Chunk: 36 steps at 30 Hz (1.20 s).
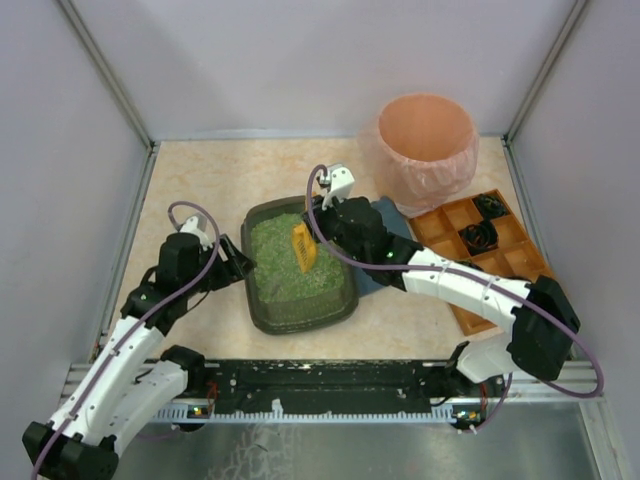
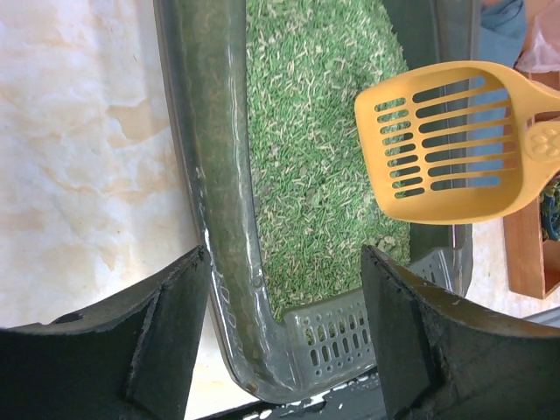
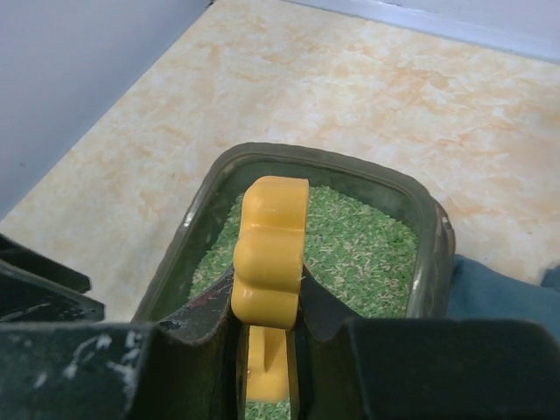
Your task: Clean the litter box
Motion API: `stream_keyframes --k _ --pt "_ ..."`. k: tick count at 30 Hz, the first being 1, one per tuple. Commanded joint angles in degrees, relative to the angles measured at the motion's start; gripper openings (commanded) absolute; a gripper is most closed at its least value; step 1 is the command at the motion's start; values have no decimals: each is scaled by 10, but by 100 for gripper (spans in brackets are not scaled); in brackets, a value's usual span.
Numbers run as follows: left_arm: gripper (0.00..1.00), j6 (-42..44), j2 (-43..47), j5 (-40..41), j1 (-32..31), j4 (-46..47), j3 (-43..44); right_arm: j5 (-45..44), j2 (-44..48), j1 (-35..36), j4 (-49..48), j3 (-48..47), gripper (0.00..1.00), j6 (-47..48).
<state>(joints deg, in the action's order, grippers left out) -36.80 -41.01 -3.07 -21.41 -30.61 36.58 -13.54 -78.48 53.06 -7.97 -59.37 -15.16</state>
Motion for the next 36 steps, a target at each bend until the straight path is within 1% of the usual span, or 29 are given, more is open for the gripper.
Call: stream_keyframes --k 1,4,8,14,18,22,23,24,30,31,32,33,36 --pt "75 46 15 25 -2 -5 29 -65 -1 -4 -50 -6 0 36" --pt "75 78 16 17 -2 4 36 -76 -13 -4 -28 -35 0 88" --pt "75 121 19 18 -2 11 47 -79 -37 -4 -1 -53 0 116" --pt "75 169 49 48 -2 10 48 -43 -95 -4 7 -53 0 107" --pt "75 167 82 56 -2 15 27 -1 -129 -5 3 -50 0 87" --pt "75 165 90 57 -2 21 23 7 -134 -5 -8 -30 0 67" --pt "75 164 88 57 -2 21 22 8 -131 -5 -8 -24 2 63" --pt "75 164 85 56 -2 22 22 7 -127 -6 -7 -21 7 63" --pt "77 165 74 55 -1 27 20 -3 -70 -15 28 -25 37 63" --pt "78 165 74 55 -2 28 20 -2 -55 -19 34 -28 50 61" --pt "78 165 75 56 -2 28 19 2 -41 -24 40 -31 57 59" --pt "79 165 76 57 -2 28 19 10 -28 -29 46 -35 60 57" --pt "83 163 79 62 -2 28 18 57 15 -44 61 -42 64 48"
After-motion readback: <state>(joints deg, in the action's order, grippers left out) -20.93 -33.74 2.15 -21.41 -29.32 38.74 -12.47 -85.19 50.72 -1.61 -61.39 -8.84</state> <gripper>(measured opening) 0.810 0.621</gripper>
